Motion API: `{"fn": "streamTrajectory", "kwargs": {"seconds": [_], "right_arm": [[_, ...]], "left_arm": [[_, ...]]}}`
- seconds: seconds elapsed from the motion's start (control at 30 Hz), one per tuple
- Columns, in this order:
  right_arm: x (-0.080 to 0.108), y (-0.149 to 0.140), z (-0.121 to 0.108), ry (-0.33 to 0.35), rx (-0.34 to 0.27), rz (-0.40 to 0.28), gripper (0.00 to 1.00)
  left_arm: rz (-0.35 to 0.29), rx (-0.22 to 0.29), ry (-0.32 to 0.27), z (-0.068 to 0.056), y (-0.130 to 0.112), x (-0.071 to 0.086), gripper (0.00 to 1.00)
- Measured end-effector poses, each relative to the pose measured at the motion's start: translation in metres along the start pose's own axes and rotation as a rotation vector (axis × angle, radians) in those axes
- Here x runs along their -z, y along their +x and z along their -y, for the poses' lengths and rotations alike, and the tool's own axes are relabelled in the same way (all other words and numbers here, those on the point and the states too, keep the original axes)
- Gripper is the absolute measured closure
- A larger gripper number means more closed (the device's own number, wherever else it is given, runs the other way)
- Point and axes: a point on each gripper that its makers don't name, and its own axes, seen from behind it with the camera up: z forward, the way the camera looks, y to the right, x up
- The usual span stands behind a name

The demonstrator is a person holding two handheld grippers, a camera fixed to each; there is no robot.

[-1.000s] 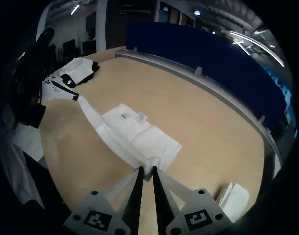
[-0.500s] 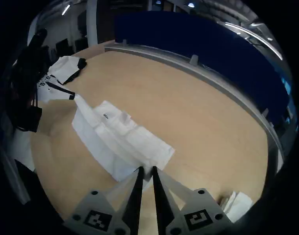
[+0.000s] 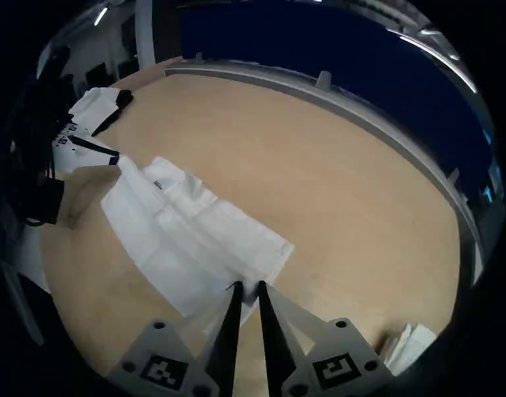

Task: Fold towel

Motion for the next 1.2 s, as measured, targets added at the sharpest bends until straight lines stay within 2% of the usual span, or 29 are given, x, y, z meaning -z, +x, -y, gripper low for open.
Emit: {"fn": "streamTrajectory", "kwargs": {"seconds": [0.1, 0.27, 0.5, 0.57, 0.63, 0.83, 0.93, 1.03, 1.1, 1.2], "right_arm": [[-0.01, -0.004, -0.003, -0.006, -0.003, 0.009, 0.79], [-0.021, -0.01, -0.007, -0.024, -0.02, 0.017, 0.69], [-0.026, -0.01, -0.013, -0.064, -0.022, 0.005, 0.5], [-0.025, -0.008, -0.016, -0.081, -0.015, -0.001, 0.45], [-0.025, -0.007, -0.02, -0.1, -0.011, -0.006, 0.4], [-0.022, 0.001, -0.029, -0.14, -0.018, -0.032, 0.3], [-0.018, 0.005, -0.034, -0.16, -0.028, -0.05, 0.13], [-0.014, 0.008, -0.038, -0.172, -0.038, -0.066, 0.07], [-0.012, 0.009, -0.039, -0.173, -0.045, -0.073, 0.02], [-0.008, 0.008, -0.039, -0.172, -0.051, -0.076, 0.01]], "left_arm": [[0.004, -0.018, 0.002, 0.001, -0.002, -0.009, 0.91], [0.01, -0.045, 0.018, 0.006, -0.007, -0.02, 0.91], [0.015, -0.065, 0.041, 0.012, -0.008, -0.028, 0.88], [0.01, -0.065, 0.047, 0.015, -0.006, -0.028, 0.84], [0.007, -0.064, 0.054, 0.018, -0.004, -0.027, 0.75], [0.003, -0.059, 0.081, 0.029, 0.0, -0.024, 0.58], [-0.004, -0.052, 0.085, 0.032, 0.001, -0.02, 0.49], [-0.009, -0.042, 0.084, 0.033, 0.0, -0.017, 0.44], [-0.01, -0.036, 0.084, 0.034, -0.001, -0.015, 0.36], [-0.012, -0.031, 0.084, 0.035, -0.002, -0.012, 0.29]]}}
